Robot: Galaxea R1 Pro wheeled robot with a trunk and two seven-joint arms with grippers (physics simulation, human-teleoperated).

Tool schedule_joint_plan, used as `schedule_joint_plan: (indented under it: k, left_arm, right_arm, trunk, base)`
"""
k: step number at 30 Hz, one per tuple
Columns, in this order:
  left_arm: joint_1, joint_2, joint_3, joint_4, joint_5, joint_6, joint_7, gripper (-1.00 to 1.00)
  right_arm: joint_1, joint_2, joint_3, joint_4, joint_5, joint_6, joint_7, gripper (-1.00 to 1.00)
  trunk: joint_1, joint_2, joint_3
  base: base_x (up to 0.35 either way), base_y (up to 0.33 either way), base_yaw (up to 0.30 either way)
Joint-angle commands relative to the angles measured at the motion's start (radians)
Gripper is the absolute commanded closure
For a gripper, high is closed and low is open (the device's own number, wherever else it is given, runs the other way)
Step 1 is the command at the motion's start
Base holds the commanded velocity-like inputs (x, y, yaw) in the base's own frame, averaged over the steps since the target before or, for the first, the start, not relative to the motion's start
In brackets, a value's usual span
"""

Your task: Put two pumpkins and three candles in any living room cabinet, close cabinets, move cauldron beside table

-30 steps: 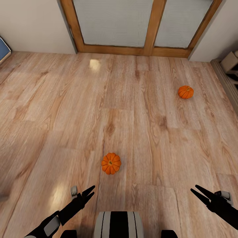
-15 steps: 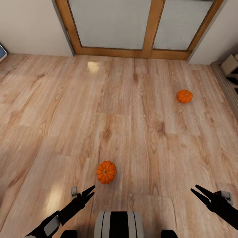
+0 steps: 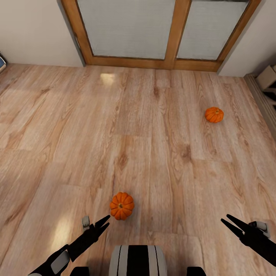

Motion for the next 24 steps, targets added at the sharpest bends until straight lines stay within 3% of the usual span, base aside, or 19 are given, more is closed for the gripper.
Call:
schedule_joint_plan:
  k: [1,24]
  left_arm:
    - [0.000,0.001,-0.007,0.000,0.010,0.010,-0.002,-1.00]
    - [0.000,0.000,-0.007,0.000,0.010,0.010,-0.001,-1.00]
  right_arm:
    - [0.000,0.000,0.000,0.000,-0.004,0.006,0.000,-1.00]
    - [0.000,0.000,0.000,0.000,-0.004,0.006,0.000,-1.00]
  trunk:
    - [0.000,0.000,-0.001]
    - [0.000,0.000,-0.001]
  base:
    - [-0.015,0.140,0.000]
    - [0.051,0.044,0.000]
